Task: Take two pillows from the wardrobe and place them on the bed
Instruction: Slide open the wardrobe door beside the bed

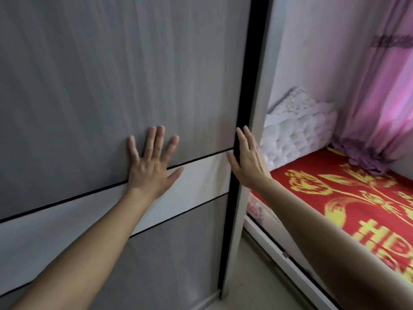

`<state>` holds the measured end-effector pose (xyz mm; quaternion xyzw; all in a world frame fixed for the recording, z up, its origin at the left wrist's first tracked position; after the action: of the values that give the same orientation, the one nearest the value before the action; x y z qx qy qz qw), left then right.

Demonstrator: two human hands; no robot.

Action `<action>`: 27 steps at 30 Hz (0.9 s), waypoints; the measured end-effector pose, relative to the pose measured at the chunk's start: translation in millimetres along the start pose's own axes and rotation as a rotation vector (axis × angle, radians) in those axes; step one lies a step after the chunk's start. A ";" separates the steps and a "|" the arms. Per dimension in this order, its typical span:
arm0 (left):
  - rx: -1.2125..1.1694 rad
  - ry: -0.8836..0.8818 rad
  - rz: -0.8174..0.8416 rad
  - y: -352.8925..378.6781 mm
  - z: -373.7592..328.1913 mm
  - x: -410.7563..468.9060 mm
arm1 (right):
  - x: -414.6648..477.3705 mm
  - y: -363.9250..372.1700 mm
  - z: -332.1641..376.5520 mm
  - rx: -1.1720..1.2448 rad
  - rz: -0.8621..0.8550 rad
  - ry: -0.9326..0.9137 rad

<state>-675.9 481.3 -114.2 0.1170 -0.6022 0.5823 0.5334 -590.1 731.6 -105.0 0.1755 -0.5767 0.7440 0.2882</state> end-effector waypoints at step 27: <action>0.229 -0.249 -0.021 0.8 20.3 -29.3 | 12.6 79.5 13.7 0.565 -0.210 0.059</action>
<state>-674.9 450.7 -132.4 0.2546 -0.5922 0.6224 0.4440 -651.0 707.9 -154.0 0.2858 -0.3169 0.8459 0.3200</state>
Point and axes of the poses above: each hand's wrist, its own x-axis towards the middle knuckle, its own y-axis out of the palm, z = x × y, the point moved 5 cm from there along x, towards the middle knuckle, and after that the axes turned 7 degrees about -x, right-handed, at the moved point
